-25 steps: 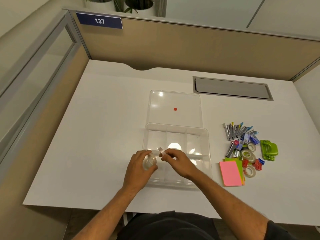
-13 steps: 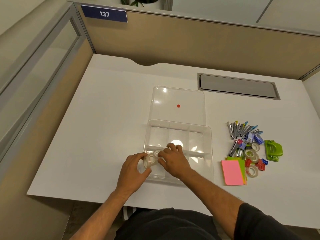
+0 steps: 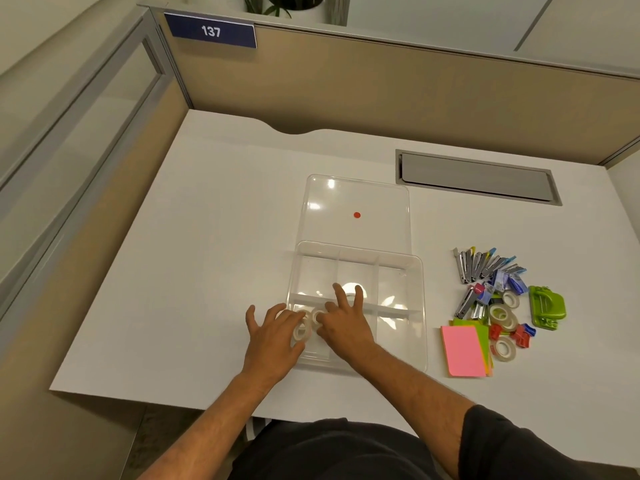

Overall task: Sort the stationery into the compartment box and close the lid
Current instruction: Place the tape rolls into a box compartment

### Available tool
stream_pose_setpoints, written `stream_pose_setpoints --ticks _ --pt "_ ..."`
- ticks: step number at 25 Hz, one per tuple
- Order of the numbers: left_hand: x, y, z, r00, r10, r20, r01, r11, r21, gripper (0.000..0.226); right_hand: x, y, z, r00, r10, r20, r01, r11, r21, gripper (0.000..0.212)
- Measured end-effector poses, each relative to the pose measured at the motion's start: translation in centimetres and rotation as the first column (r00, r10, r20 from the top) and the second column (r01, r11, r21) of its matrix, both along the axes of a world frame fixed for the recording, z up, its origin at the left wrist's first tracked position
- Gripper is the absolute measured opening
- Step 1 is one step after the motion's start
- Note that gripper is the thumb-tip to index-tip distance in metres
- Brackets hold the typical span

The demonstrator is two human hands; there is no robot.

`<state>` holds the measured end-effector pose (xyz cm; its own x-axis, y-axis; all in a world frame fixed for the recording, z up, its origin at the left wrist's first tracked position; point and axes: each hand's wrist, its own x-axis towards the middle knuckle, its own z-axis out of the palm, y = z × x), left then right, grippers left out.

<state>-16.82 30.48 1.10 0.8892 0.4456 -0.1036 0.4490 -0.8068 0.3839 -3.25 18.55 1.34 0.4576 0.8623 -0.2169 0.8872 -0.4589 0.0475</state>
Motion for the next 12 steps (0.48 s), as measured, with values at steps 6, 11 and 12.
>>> stream_pose_setpoints --ticks 6,11,12 --pt "0.5 -0.1 0.4 0.995 -0.081 -0.064 0.086 0.994 0.072 0.054 1.9 -1.8 0.8 0.988 0.046 -0.148 0.000 0.956 0.292 0.019" --pt "2.0 0.2 1.4 0.941 -0.236 -0.241 0.291 0.930 0.224 0.048 2.6 -3.8 1.4 0.972 0.065 -0.227 0.038 0.906 0.421 0.017" --pt "2.2 0.3 1.6 0.923 -0.240 -0.299 0.315 0.920 0.233 0.047 2.7 -4.2 1.5 0.972 0.063 -0.226 0.040 0.904 0.425 0.016"
